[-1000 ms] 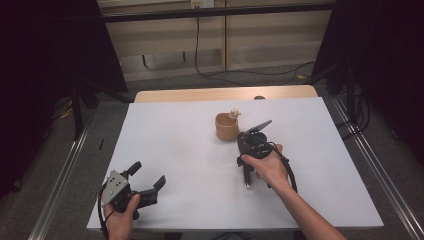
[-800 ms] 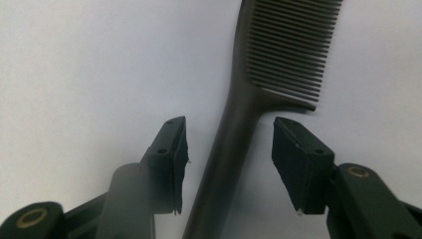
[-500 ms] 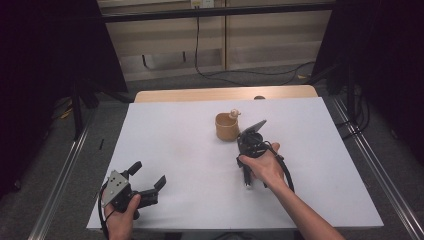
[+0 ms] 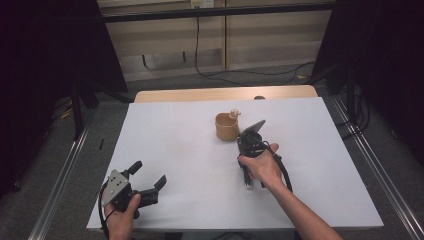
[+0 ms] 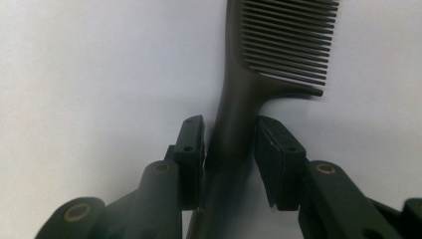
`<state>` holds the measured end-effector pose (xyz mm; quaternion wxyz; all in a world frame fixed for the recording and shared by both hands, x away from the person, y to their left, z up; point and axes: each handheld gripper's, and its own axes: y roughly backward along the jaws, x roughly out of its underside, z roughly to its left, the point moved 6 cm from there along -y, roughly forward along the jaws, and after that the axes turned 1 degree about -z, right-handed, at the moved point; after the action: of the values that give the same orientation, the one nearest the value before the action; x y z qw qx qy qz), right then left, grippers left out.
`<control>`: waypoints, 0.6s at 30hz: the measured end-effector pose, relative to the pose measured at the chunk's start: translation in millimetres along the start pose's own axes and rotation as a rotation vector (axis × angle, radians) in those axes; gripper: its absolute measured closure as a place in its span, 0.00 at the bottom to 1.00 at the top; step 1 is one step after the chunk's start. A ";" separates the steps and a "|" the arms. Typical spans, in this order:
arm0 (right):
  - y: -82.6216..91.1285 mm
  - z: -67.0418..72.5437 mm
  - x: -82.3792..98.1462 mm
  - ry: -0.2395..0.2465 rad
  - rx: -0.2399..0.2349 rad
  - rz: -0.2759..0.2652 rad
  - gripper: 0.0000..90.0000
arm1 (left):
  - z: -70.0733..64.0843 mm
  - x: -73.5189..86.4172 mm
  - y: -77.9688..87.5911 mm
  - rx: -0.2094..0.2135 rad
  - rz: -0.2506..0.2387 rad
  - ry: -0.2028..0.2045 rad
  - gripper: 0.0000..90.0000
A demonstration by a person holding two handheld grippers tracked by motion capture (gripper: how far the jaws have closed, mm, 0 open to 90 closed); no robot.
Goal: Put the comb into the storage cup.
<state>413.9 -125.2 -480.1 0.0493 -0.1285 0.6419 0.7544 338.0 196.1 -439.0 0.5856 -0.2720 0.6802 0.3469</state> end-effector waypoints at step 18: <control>-0.1 -0.5 -1.6 -0.041 0.029 0.013 0.77 | 1.3 -0.7 0.6 -0.004 -0.003 -0.003 0.03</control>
<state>415.5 -125.6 -479.8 0.0594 -0.1081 0.6523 0.7478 338.4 197.5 -438.3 0.5867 -0.2737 0.6783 0.3477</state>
